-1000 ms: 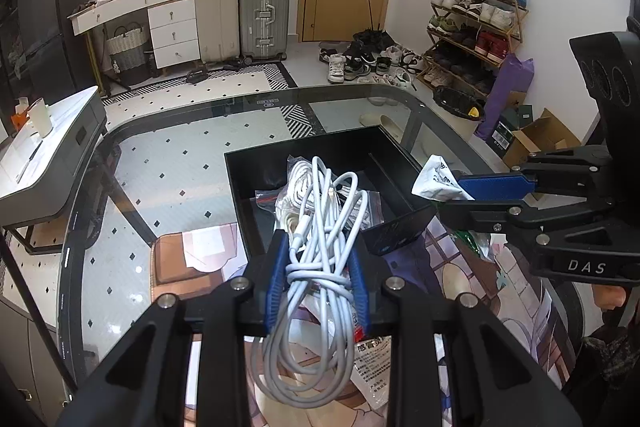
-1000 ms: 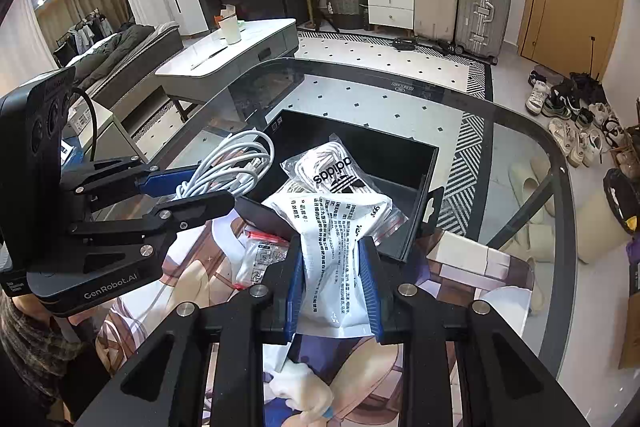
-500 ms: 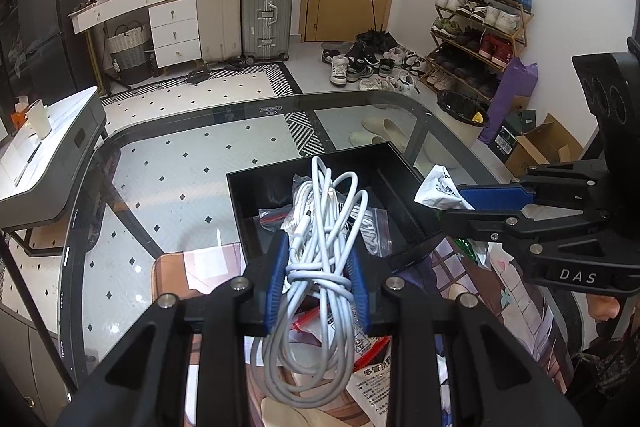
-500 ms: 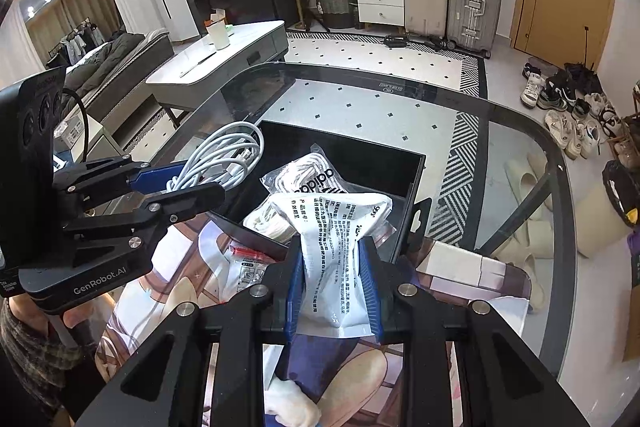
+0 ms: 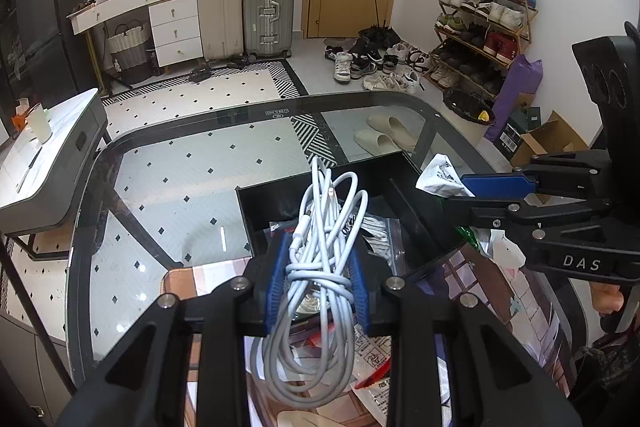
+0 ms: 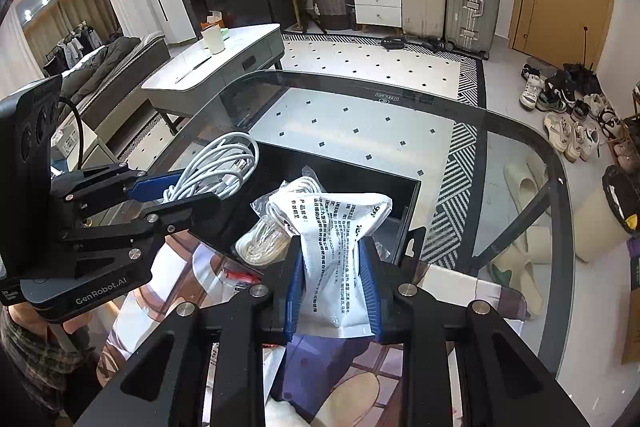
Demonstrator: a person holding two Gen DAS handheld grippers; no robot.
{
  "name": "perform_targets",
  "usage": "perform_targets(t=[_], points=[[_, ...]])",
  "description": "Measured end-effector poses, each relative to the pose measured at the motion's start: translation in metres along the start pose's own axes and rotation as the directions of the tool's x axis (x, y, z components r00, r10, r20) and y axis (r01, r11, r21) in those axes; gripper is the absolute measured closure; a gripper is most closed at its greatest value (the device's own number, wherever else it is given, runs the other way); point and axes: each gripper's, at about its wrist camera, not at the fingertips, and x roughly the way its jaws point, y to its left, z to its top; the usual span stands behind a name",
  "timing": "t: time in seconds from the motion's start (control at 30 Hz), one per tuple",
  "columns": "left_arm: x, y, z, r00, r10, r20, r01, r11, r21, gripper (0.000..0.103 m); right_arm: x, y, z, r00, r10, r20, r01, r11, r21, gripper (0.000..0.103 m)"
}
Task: Organize soft objects
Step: 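Carry the packet with right tool while left tool carries the cable over the black box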
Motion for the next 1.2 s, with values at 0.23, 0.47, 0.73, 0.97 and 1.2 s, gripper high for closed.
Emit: perform_targets(t=[0.23, 0.47, 0.73, 0.97, 1.2], points=[[0.006, 0.003, 0.009, 1.0, 0.005, -0.004, -0.005, 1.0, 0.006, 0.076, 0.005, -0.003, 0.01, 1.0, -0.001, -0.005, 0.001, 1.0, -0.003, 0.077], [0.017, 0.004, 0.017, 1.0, 0.004, -0.024, -0.004, 1.0, 0.005, 0.076, 0.01, -0.001, 0.014, 1.0, -0.002, -0.017, 0.002, 1.0, -0.015, 0.077], [0.037, 0.005, 0.021, 0.998, -0.013, -0.063, 0.013, 1.0, 0.003, 0.076, 0.026, -0.003, 0.016, 0.998, -0.009, -0.054, 0.008, 1.0, -0.02, 0.077], [0.051, 0.004, 0.017, 0.995, -0.022, -0.098, 0.021, 1.0, -0.008, 0.076, 0.04, -0.006, 0.012, 0.996, -0.016, -0.086, 0.014, 1.0, -0.017, 0.077], [0.063, 0.0, 0.013, 0.991, -0.02, -0.133, 0.019, 1.0, -0.008, 0.075, 0.053, -0.007, 0.009, 0.994, -0.016, -0.109, 0.014, 1.0, -0.02, 0.076]])
